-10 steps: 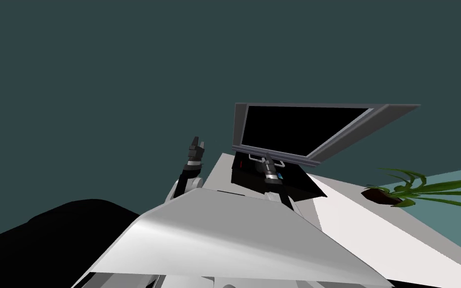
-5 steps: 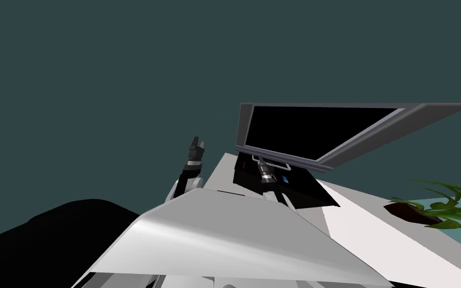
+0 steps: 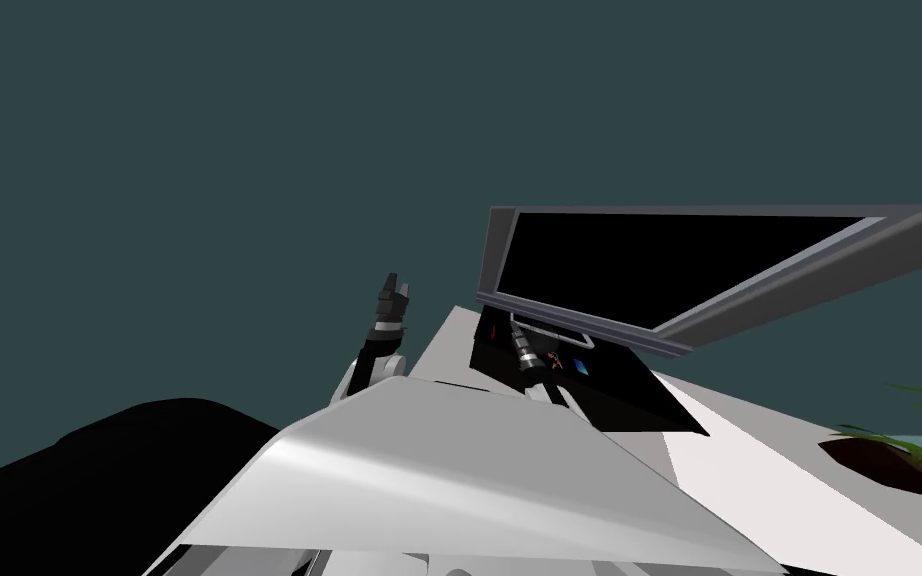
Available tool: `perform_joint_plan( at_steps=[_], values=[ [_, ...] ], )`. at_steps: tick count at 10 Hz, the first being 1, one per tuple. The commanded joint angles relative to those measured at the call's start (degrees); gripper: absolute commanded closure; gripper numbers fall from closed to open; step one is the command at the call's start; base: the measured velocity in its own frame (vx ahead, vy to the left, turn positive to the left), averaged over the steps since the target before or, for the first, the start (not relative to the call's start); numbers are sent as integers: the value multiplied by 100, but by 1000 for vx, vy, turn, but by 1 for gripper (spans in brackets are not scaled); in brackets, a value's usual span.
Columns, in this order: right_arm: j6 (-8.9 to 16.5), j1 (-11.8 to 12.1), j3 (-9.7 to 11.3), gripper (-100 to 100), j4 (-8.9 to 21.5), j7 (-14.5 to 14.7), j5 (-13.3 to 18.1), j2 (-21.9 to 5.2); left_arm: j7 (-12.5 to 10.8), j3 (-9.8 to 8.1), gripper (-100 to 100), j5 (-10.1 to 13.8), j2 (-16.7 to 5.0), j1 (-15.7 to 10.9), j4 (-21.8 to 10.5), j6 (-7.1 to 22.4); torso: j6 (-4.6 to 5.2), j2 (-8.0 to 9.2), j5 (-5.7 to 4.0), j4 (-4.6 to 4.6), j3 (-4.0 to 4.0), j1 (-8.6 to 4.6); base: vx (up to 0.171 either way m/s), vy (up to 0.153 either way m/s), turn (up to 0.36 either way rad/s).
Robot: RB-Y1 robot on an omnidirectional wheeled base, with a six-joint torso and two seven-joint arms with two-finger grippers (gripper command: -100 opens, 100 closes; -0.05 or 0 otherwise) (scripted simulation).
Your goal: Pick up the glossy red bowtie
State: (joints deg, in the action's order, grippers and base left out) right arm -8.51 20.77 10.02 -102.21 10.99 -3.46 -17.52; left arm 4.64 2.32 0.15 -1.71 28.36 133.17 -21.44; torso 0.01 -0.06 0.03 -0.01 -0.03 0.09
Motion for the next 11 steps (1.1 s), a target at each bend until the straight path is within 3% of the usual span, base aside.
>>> perform_joint_plan(
  at_steps=[1, 9, 11],
  values=[
    [104, -90, 54, -100, 248, 67, 19, 7, 0, 0, 0, 0, 0, 0, 0, 0, 0, 0, 0, 0, 0, 0, 14, 23, 57],
    [689, -518, 399, -100, 1415, 368, -21, -392, 0, 0, 0, 0, 0, 0, 0, 0, 0, -11, 1, -2, -6, 2, 29, 29, 95],
    [971, -743, 576, -100, 1848, 524, -51, -587, 0, 0, 0, 0, 0, 1, 0, 0, 2, -12, 1, -3, -7, 0, 64, 43, 146]
  ],
)
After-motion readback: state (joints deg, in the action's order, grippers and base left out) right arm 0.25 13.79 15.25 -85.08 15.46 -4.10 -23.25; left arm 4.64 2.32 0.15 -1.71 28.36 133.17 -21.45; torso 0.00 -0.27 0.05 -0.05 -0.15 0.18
